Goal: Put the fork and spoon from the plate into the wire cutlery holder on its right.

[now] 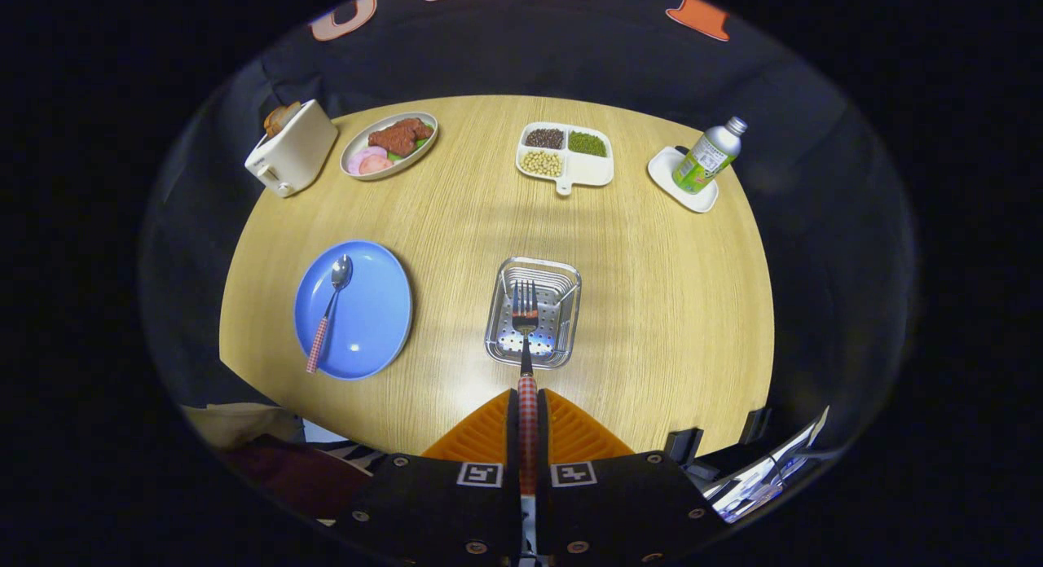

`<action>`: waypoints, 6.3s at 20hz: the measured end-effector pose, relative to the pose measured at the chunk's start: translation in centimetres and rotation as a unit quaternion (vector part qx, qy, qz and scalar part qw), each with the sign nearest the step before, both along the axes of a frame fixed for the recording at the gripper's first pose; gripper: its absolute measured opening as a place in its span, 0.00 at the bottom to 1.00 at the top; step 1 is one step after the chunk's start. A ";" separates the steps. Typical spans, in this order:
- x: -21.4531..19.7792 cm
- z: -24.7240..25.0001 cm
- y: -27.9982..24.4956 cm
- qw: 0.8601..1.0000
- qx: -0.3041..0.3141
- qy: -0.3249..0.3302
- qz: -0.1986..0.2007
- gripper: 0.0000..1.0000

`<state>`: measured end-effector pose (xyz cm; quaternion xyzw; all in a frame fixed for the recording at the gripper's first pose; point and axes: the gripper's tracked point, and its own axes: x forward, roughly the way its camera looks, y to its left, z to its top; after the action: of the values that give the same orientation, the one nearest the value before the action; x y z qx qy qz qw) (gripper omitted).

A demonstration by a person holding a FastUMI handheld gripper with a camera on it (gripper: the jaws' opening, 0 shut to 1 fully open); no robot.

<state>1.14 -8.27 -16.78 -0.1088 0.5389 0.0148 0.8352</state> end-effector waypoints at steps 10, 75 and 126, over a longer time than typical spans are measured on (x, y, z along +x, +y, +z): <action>2.1 -3.1 -0.7 0.997 -0.003 0.077 0.008 0.07; 2.0 -13.7 27.2 0.972 0.104 -0.208 0.033 0.58; -0.3 1.5 -1.0 0.999 0.045 -0.005 0.028 0.08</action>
<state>0.85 -9.30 -15.28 -0.0866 0.5303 0.0616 0.8411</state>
